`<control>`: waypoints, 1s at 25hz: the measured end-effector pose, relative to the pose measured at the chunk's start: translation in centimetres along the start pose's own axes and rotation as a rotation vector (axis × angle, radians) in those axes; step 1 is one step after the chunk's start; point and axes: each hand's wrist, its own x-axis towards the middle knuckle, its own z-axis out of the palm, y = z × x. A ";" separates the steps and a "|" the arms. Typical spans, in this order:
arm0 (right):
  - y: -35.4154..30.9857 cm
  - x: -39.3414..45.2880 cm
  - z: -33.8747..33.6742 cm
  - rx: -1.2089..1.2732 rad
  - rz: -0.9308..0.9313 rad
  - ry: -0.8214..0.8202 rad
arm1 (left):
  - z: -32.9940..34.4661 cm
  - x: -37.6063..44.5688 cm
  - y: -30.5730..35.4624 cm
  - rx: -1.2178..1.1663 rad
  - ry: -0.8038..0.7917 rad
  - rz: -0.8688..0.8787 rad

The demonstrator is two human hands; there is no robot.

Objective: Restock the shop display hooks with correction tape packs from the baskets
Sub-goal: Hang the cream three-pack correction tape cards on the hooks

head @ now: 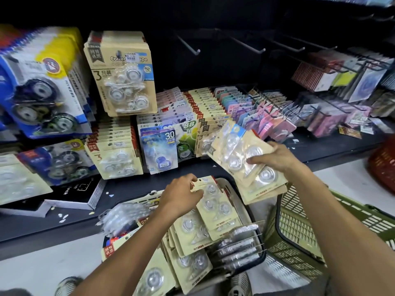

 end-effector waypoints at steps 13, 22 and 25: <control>-2.0 -2.9 7.3 0.765 0.008 -0.456 | -2.5 -0.4 1.8 -1.289 0.087 -0.106; -1.6 -3.1 7.2 0.396 -0.046 -0.505 | -3.3 -0.3 2.4 -1.151 0.014 -0.110; -0.4 -3.3 8.5 0.447 -0.005 -0.496 | -3.1 -0.2 2.4 -0.994 0.089 -0.120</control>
